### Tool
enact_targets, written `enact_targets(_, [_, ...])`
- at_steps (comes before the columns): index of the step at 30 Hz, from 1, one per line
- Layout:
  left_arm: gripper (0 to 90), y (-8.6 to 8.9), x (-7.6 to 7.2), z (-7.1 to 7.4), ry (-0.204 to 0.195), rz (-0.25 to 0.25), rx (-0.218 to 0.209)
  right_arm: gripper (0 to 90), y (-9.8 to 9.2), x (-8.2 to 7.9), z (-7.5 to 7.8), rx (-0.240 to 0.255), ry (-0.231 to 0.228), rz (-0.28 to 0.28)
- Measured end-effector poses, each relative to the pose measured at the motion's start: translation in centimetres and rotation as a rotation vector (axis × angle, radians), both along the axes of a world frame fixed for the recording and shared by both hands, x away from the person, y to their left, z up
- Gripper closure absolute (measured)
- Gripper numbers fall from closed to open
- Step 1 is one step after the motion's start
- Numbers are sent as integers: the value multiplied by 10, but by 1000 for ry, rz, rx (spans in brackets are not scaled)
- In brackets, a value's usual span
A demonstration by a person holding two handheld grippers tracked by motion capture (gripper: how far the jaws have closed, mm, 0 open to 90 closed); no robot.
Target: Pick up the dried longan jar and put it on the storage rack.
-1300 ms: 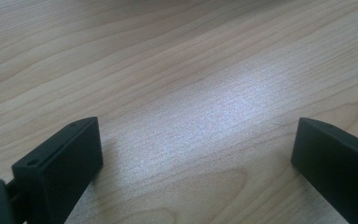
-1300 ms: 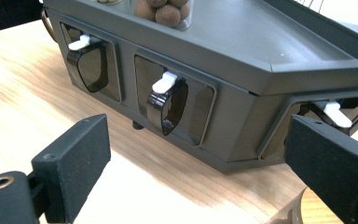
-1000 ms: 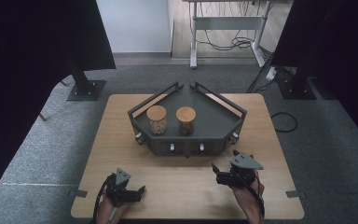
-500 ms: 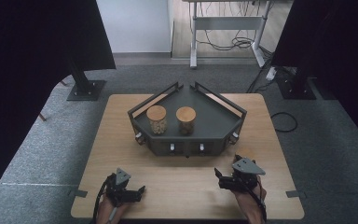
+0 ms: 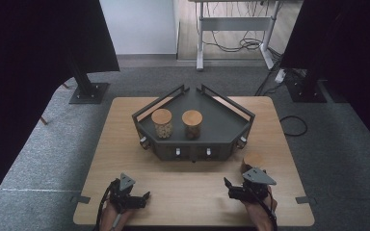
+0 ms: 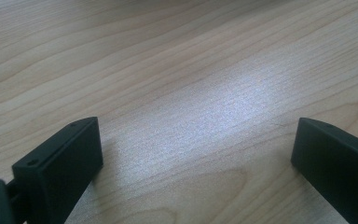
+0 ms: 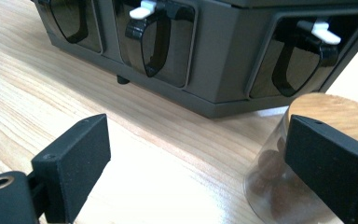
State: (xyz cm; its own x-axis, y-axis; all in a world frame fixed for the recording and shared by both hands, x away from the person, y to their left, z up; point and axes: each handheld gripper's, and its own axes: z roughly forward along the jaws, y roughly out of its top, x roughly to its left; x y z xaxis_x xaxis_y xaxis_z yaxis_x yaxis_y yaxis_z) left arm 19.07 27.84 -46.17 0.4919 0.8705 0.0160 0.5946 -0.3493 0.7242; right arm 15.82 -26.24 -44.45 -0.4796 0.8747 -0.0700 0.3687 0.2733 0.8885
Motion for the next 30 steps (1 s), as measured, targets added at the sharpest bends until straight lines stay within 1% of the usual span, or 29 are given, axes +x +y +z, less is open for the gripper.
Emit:
enact_targets(8, [16,0,0,0,-1,0,-1,65,-2,-3,-7,0,16,-8])
enact_targets(21, [16,0,0,0,-1,0,-1,65,-3,-6,-13,-9,30,-18])
enact_targets(30, [17,0,0,0,-1,0,-1,64,-5,-7,-18,-8,66,-29])
